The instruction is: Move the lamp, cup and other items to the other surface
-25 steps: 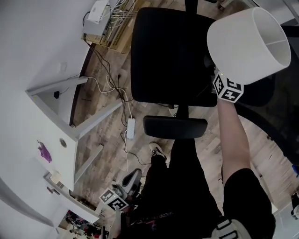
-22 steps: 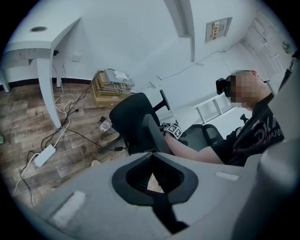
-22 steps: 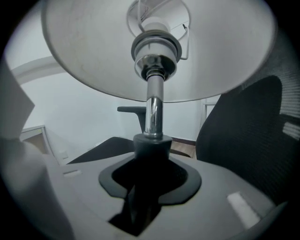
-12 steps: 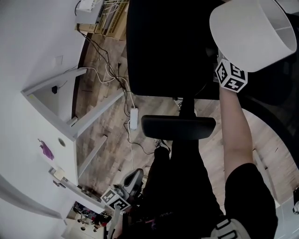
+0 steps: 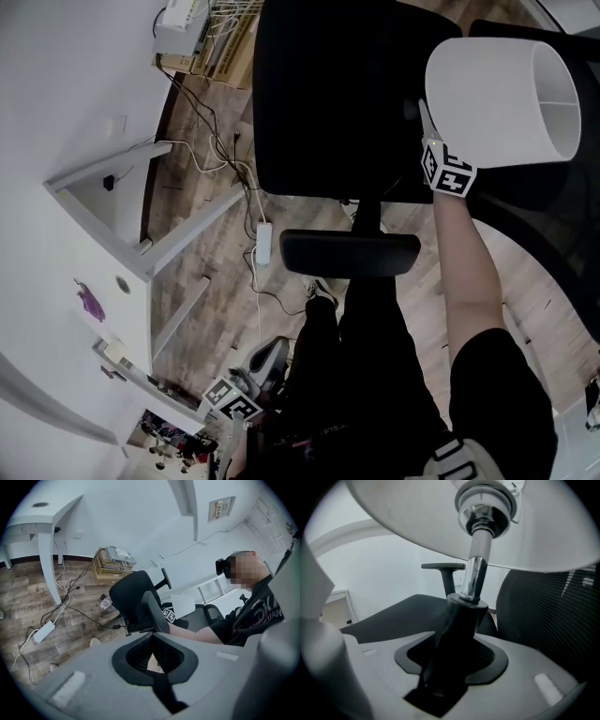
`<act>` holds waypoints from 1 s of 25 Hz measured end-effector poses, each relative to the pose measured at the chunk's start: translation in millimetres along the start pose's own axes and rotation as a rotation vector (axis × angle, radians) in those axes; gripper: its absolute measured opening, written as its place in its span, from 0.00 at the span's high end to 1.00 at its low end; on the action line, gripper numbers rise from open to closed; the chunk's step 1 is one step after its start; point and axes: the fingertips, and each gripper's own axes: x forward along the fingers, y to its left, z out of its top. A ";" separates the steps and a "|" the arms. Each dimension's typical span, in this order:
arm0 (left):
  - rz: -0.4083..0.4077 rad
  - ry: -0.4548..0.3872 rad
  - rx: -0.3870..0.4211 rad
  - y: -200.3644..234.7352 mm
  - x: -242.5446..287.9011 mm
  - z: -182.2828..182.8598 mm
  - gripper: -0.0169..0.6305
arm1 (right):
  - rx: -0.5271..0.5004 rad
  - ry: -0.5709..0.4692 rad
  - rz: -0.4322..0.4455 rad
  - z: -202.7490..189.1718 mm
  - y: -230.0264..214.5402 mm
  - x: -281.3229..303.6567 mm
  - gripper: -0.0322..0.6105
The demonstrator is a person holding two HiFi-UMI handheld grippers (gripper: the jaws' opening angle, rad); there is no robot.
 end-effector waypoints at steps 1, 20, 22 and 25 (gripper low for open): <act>0.000 -0.008 -0.003 -0.2 -1.0 0.2 0.97 | -0.007 0.009 -0.002 -3.8 -0.4 -2.9 0.62; -0.066 -0.296 -0.001 -34.2 -42.9 33.7 0.98 | -0.068 0.301 0.199 -39.3 40.7 -119.7 0.95; -0.070 -0.349 -0.006 -36.3 -53.8 36.6 0.97 | -0.080 0.283 0.232 -16.8 45.2 -136.7 0.95; -0.084 -0.432 -0.012 -37.3 -66.5 38.0 0.97 | -0.082 0.206 0.267 35.1 48.3 -155.2 0.95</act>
